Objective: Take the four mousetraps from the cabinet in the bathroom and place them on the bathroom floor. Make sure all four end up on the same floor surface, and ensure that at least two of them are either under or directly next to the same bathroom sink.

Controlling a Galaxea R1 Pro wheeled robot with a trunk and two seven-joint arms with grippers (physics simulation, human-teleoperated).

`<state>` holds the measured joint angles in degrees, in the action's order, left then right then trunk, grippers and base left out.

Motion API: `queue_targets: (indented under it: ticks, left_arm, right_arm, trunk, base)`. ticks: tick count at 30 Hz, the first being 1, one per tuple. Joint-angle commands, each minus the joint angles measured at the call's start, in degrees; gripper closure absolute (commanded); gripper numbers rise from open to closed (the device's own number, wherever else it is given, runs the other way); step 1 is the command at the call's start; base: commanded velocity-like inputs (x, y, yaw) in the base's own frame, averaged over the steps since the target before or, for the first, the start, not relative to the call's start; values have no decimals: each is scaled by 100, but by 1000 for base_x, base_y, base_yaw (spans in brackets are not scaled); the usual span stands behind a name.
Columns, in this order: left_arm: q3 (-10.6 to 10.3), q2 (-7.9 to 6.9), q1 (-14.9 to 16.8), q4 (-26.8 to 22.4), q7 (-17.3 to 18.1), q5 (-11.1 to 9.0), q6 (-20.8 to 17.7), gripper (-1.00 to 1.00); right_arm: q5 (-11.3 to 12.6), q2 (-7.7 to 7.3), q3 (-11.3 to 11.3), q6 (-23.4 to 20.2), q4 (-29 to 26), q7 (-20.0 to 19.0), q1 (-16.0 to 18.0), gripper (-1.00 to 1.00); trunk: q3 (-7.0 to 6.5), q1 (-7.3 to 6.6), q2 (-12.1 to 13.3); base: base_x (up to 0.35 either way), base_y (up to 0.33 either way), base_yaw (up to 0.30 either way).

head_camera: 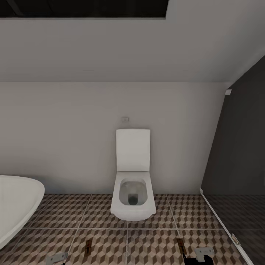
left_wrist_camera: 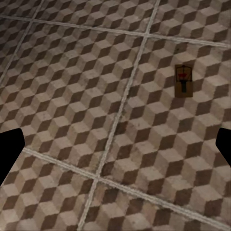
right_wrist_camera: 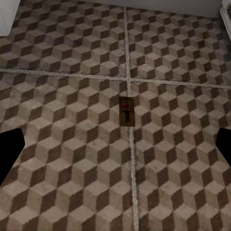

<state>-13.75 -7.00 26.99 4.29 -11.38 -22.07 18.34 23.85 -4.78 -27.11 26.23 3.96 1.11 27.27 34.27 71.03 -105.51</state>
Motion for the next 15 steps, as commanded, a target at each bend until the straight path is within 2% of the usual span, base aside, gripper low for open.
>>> queue_targets:
  ticks: [1, 15]
  left_arm:
    - [-48, 3, 8, 20, -4, -34, 29, -100]
    - [-48, -6, 8, 19, -31, -34, 29, -100]
  right_arm:
    - [24, 3, -48, 24, 17, 12, 7, -100]
    - [24, 3, -48, 24, 17, 12, 7, -100]
  trunk:
    - [6, -1, -3]
    - [6, -1, -3]
  base:
    - [0, 0, 0]
    - [0, 0, 0]
